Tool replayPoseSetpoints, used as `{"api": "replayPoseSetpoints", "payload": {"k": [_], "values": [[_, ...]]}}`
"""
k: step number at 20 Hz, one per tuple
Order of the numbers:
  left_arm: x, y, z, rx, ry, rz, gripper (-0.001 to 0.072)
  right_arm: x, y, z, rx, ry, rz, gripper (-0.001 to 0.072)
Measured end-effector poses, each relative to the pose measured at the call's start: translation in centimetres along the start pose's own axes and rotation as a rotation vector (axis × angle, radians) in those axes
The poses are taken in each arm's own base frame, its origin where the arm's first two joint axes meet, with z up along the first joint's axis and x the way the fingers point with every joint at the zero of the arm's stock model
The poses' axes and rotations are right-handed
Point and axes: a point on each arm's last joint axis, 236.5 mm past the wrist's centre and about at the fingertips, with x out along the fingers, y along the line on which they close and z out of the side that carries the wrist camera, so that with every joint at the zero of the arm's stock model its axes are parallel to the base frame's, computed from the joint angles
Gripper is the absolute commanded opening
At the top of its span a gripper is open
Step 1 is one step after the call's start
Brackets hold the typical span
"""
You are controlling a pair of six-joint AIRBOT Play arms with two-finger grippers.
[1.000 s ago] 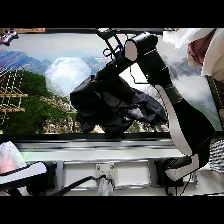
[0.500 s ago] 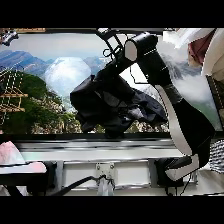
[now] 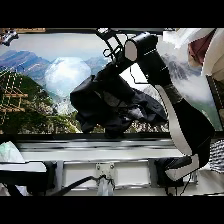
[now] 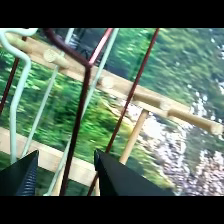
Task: Fold the clothes and pants, and hang the long-sleeved shirts on hangers.
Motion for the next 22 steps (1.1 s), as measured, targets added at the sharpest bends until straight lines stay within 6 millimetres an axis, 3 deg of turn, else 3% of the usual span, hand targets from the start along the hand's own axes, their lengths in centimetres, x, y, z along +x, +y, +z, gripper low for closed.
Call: {"api": "replayPoseSetpoints", "payload": {"k": [2, 4, 8, 10, 14, 15, 19, 22], "values": [[0.5, 0.0, -0.2, -0.002, 0.010, -0.002, 0.0345, 0.0, 0.0, 0.0, 0.000, 0.000, 0.000, 0.0029], [0.9, 0.0, -0.5, -0.003, 0.021, -0.004, 0.0219, 0.0, 0.0, 0.0, 0.000, 0.001, 0.000, 0.0029], [1.5, 0.1, -0.9, -0.006, 0.040, -0.008, 0.0209, 0.0, 0.0, -0.1, 0.000, 0.004, 0.000, 0.0029], [1.7, 0.2, -1.2, -0.009, 0.049, -0.009, 0.0122, 0.0, 0.0, -0.1, 0.000, 0.004, -0.001, 0.0028], [2.0, 0.1, -1.6, -0.006, 0.066, -0.014, 0.0057, 0.0, 0.0, -0.1, 0.000, 0.003, -0.002, 0.0026], [2.0, 0.1, -1.6, -0.007, 0.067, -0.017, 0.0013, 0.0, 0.0, -0.1, 0.000, 0.003, -0.002, 0.0026], [1.5, -0.5, -1.5, -0.003, 0.065, -0.030, 0.0013, 0.0, 0.0, 0.0, 0.000, 0.002, -0.002, 0.0026], [0.1, -1.1, -0.7, 0.005, 0.031, -0.037, 0.0013, 0.0, 0.0, -0.1, 0.000, 0.003, 0.000, 0.0026]]}}
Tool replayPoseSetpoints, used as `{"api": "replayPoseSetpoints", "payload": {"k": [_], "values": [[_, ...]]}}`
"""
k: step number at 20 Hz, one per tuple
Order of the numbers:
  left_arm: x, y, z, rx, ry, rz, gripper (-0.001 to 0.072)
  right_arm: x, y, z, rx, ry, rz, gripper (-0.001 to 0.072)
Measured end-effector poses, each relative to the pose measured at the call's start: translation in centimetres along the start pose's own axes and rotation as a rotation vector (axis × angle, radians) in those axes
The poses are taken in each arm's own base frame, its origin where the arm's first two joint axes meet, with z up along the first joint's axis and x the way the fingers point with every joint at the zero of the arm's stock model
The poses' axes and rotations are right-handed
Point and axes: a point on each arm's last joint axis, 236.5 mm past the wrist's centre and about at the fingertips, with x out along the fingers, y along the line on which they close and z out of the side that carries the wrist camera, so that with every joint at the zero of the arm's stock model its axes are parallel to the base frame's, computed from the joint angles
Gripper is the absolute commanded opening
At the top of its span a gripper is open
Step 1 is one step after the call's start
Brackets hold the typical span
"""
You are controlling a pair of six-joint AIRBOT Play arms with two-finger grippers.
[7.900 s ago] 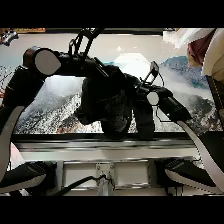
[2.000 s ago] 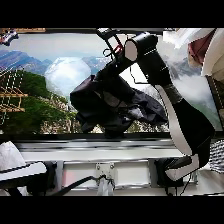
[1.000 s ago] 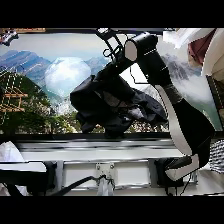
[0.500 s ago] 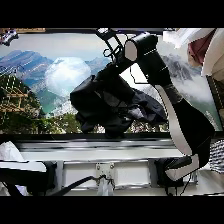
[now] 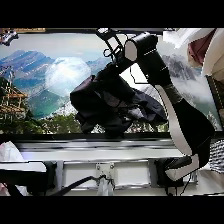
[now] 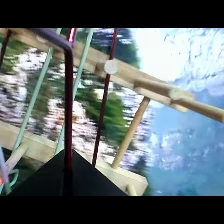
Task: Fold the clothes and pants, and hang the long-sleeved shirts on hangers.
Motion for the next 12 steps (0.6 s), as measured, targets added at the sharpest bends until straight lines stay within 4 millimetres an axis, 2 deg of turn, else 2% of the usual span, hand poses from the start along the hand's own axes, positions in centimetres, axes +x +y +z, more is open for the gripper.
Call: {"api": "replayPoseSetpoints", "payload": {"k": [3, 9, 12], "values": [[-2.4, -0.8, 1.3, 0.026, -0.062, 0.002, 0.0013, 0.0, 0.0, -0.2, 0.000, 0.009, 0.002, 0.0026], [-8.6, -3.0, 4.3, 0.109, -0.230, 0.013, 0.0011, 0.0, 0.2, -0.8, 0.001, 0.034, 0.010, 0.0026], [-9.8, -3.6, 5.0, 0.135, -0.271, 0.017, 0.0011, 0.0, 0.4, -1.2, 0.002, 0.051, 0.017, 0.0026]]}}
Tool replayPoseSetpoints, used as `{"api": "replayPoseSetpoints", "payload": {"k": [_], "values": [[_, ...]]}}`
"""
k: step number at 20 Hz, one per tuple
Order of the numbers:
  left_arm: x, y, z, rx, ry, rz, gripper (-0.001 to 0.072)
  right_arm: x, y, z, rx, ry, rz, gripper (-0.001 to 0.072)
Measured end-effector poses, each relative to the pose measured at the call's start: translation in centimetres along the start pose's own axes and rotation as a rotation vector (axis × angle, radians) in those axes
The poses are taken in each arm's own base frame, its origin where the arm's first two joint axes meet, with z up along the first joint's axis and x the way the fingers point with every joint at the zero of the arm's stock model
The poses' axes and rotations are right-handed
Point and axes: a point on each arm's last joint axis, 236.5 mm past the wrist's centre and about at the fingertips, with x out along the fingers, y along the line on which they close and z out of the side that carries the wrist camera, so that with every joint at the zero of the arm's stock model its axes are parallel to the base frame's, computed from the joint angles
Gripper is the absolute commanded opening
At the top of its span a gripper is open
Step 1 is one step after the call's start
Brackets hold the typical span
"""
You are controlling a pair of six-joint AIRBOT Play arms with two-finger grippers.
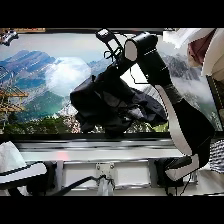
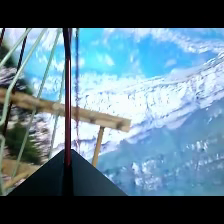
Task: Fold the clothes and pants, and hang the long-sleeved shirts on hangers.
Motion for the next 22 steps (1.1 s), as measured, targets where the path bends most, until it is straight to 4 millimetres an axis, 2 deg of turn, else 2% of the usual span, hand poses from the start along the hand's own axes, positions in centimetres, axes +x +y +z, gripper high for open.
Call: {"api": "replayPoseSetpoints", "payload": {"k": [6, 9, 12, 15, 17, 19, 22], "values": [[1.5, -0.8, 1.0, -0.010, -0.034, -0.026, 0.0009, 0.0, 0.1, -0.2, 0.000, 0.008, 0.005, 0.0026], [1.6, -2.9, 3.1, -0.039, -0.123, -0.115, 0.0008, 0.0, 0.0, 0.2, 0.000, -0.008, 0.001, 0.0026], [-0.2, -5.9, 5.7, -0.062, -0.229, -0.253, 0.0008, 0.0, -0.1, 0.6, -0.001, -0.026, -0.006, 0.0026], [-4.8, -8.5, 9.0, -0.107, -0.379, -0.387, 0.0007, 0.0, -0.3, 0.9, -0.002, -0.036, -0.014, 0.0026], [-9.0, -10.0, 10.7, -0.129, -0.472, -0.471, 0.0007, 0.0, -0.4, 1.1, -0.002, -0.044, -0.015, 0.0026], [-13.7, -12.0, 11.2, -0.121, -0.530, -0.566, 0.0008, 0.0, -0.4, 1.3, -0.002, -0.054, -0.017, 0.0025], [-21.0, -15.2, 10.3, -0.065, -0.610, -0.669, 0.0008, 0.0, -0.5, 1.6, -0.002, -0.069, -0.022, 0.0026]]}}
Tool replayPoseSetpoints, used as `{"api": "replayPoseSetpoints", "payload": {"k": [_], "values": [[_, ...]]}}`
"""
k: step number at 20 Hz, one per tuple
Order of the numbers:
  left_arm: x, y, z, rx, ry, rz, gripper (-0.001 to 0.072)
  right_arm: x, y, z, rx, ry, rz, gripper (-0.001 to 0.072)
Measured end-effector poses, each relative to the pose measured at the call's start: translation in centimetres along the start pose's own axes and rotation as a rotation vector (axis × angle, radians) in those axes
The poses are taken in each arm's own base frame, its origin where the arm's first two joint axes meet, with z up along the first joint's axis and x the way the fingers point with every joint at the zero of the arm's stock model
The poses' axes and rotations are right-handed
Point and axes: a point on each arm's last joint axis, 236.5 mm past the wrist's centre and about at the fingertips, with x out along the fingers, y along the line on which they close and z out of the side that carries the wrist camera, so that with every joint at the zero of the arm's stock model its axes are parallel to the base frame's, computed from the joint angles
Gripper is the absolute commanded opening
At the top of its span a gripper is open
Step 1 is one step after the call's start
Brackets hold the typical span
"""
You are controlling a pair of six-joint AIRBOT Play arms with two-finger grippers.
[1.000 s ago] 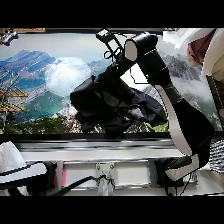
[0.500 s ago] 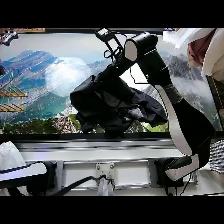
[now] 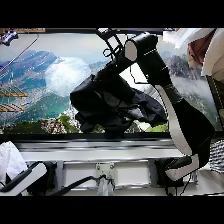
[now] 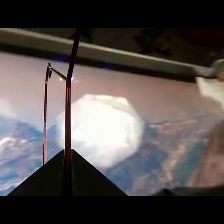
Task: Fold the clothes and pants, and hang the long-sleeved shirts on hangers.
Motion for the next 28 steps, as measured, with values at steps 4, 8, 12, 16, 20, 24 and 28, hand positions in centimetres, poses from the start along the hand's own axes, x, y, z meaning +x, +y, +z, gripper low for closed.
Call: {"api": "replayPoseSetpoints", "payload": {"k": [4, 8, 12, 16, 20, 24, 28], "values": [[-4.7, -8.8, -0.6, 0.082, -0.041, -0.124, 0.0008, 0.0, -0.1, 0.1, 0.000, -0.006, -0.006, 0.0026], [-8.8, -15.3, -4.8, 0.145, -0.017, -0.237, 0.0008, 0.0, -0.3, -0.3, 0.006, 0.013, -0.014, 0.0027], [-12.3, -19.3, -7.9, 0.207, -0.005, -0.313, 0.0007, 0.0, -0.6, -0.7, 0.006, 0.028, -0.024, 0.0027], [-13.6, -21.2, -10.3, 0.239, 0.048, -0.377, 0.0007, 0.0, -0.7, -0.8, 0.005, 0.035, -0.029, 0.0027], [-13.5, -21.5, -11.2, 0.230, 0.088, -0.408, 0.0007, 0.0, -0.7, -1.0, 0.005, 0.041, -0.028, 0.0027], [-13.2, -21.6, -11.7, 0.220, 0.113, -0.428, 0.0008, 0.0, -0.7, -0.9, 0.005, 0.040, -0.028, 0.0026], [-12.8, -22.1, -12.6, 0.211, 0.161, -0.472, 0.0008, 0.0, -0.7, -0.9, 0.005, 0.039, -0.028, 0.0026]]}}
